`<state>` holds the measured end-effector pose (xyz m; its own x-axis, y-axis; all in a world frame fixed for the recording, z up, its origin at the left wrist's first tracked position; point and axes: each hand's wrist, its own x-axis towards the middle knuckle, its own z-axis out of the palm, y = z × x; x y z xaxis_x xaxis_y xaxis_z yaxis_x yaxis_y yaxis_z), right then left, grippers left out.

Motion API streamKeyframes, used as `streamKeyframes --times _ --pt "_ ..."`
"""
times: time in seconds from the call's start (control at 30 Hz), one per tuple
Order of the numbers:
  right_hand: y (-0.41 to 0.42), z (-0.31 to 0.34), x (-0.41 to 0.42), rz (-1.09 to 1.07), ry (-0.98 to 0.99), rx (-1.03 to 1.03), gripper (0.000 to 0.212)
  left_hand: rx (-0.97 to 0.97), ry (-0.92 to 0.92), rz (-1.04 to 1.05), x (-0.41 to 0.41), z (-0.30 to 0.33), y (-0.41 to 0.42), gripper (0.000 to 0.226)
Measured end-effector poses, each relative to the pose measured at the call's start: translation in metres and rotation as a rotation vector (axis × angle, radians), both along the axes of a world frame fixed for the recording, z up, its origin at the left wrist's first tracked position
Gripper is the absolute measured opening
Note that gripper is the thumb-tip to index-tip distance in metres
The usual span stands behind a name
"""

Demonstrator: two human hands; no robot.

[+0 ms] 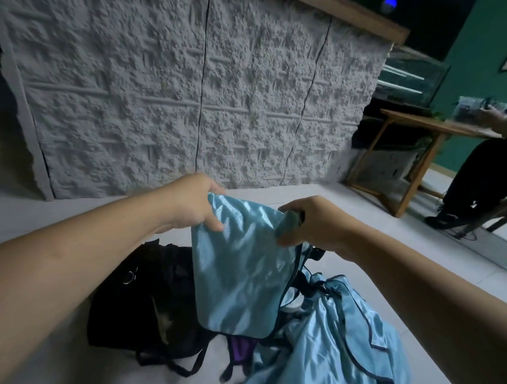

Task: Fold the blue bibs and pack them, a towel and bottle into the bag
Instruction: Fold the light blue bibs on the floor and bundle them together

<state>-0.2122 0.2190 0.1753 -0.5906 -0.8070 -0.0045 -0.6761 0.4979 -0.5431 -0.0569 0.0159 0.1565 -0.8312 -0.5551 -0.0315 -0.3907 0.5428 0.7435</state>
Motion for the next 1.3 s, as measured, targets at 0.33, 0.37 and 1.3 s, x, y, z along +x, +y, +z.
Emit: streamKeyframes --times 0.33,0.37,1.3 --pt "-0.004 -0.011 -0.012 -0.037 0.234 0.198 0.013 -0.276 -0.216 -0.062 0.005 0.002 0.003 0.027" --pt "-0.003 -0.010 -0.013 -0.037 0.208 0.187 0.011 -0.244 -0.214 -0.063 0.007 0.003 0.002 0.030" --pt "-0.004 -0.040 0.000 -0.291 -0.906 -0.289 0.023 1.004 0.165 -0.155 0.043 -0.067 -0.002 0.034"
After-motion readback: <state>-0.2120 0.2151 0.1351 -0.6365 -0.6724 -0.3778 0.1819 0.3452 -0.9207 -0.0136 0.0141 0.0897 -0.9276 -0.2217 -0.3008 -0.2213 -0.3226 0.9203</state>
